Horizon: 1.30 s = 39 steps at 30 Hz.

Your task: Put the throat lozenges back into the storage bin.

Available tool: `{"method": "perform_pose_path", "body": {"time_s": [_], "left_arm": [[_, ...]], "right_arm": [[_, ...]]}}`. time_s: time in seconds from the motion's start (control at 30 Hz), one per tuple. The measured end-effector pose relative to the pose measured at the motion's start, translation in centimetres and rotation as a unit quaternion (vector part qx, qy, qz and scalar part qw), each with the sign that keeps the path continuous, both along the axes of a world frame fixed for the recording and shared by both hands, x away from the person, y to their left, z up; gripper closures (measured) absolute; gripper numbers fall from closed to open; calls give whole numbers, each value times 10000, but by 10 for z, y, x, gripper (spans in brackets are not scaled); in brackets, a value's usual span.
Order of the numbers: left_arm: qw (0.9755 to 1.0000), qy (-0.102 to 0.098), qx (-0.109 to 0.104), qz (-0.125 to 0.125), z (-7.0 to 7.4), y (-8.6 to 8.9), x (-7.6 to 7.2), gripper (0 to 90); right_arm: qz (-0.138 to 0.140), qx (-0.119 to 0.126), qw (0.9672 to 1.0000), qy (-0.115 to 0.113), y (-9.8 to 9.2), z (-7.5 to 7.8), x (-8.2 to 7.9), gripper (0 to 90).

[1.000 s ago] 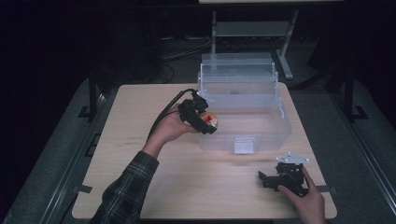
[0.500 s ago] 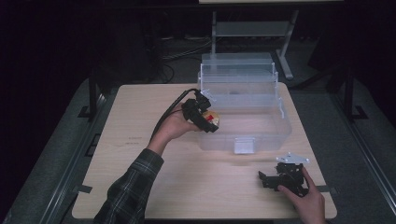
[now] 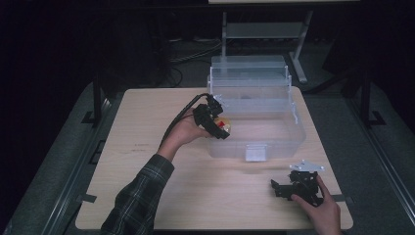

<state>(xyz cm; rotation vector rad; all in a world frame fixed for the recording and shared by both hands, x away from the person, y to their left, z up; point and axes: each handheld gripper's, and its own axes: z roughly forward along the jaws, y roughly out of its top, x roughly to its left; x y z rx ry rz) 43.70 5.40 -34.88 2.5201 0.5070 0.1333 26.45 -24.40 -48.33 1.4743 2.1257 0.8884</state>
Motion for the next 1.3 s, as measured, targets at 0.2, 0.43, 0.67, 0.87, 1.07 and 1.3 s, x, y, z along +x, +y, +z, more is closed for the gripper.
{"method": "perform_pose_path", "body": {"time_s": [0.2, 0.43, 0.67, 0.87, 1.07, 1.3], "left_arm": [[10000, -4, -6, -12, -1, -1, 1, 193], [10000, 19, -12, 6, -4, -2, 2, 184], [10000, -21, -45, -15, -1, -1, 1, 182], [10000, -48, -20, -52, 3, 0, -1, 182], [10000, -71, -35, -33, 7, 6, -4, 182], [9999, -100, -93, 80, 8, 15, -8, 182]], "right_arm": [[1, -5, 10000, -1, 0, 0, 0, 0], [4, -6, 10000, -2, 0, 0, 0, 0], [4, -5, 10000, -2, 0, 0, 0, 0], [2, 5, 10000, -2, 0, 0, 0, 0], [10, 1, 10000, -2, 0, 0, 0, 0], [15, -6, 10000, 0, 0, 0, 0, 0]]}}
